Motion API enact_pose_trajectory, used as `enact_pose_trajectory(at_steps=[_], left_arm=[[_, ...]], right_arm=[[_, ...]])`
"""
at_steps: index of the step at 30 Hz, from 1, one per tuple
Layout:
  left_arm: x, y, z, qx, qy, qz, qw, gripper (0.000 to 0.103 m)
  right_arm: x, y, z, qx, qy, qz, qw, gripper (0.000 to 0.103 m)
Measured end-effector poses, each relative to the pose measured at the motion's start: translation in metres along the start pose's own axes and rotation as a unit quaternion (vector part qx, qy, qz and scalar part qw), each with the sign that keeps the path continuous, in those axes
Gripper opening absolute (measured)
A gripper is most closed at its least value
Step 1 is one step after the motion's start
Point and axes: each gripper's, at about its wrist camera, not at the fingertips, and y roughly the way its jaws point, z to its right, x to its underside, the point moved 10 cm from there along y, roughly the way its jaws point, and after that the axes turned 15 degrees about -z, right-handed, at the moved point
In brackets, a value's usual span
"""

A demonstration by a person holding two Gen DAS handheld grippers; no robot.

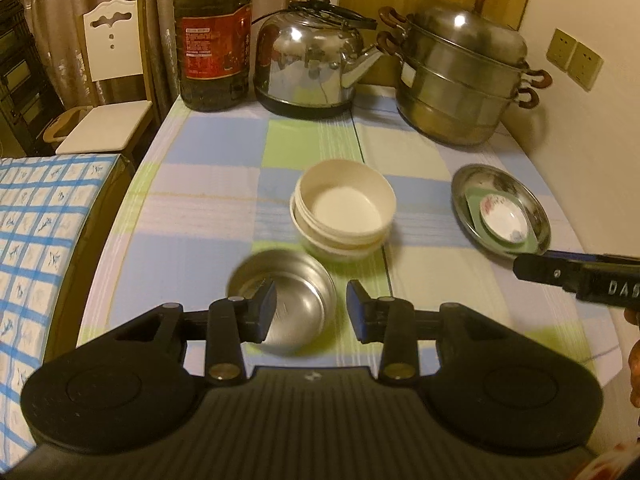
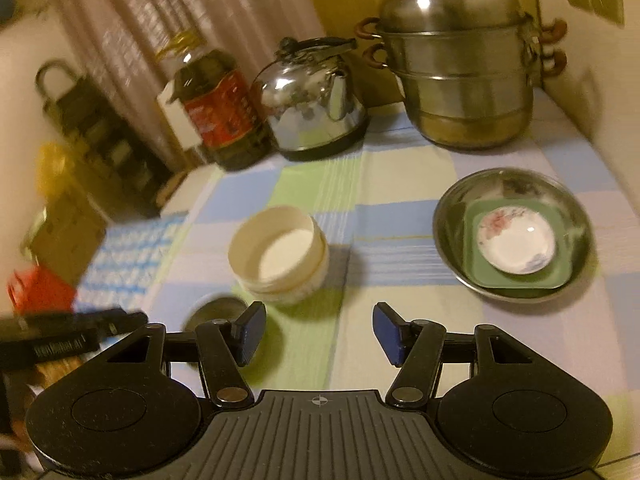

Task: Organize plates and bowls
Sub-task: 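Open both grippers and pull back from the bowl stack, then move both grippers toward the rim of the small steel bowl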

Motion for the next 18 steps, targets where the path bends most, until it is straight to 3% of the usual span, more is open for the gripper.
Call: enact_pose_trajectory(at_steps=[4, 18], left_arm=[[0.024, -0.007, 0.011, 0.003, 0.001, -0.005, 1.0000, 0.035], [0.091, -0.020, 0.034, 0.007, -0.016, -0.026, 0.9995, 0.035]], right_arm=[[0.027, -0.008, -0.005, 0.009, -0.024, -0.003, 1.000, 0.059], [0.096, -0.013, -0.005, -0.008, -0.023, -0.048, 0.999, 0.059]])
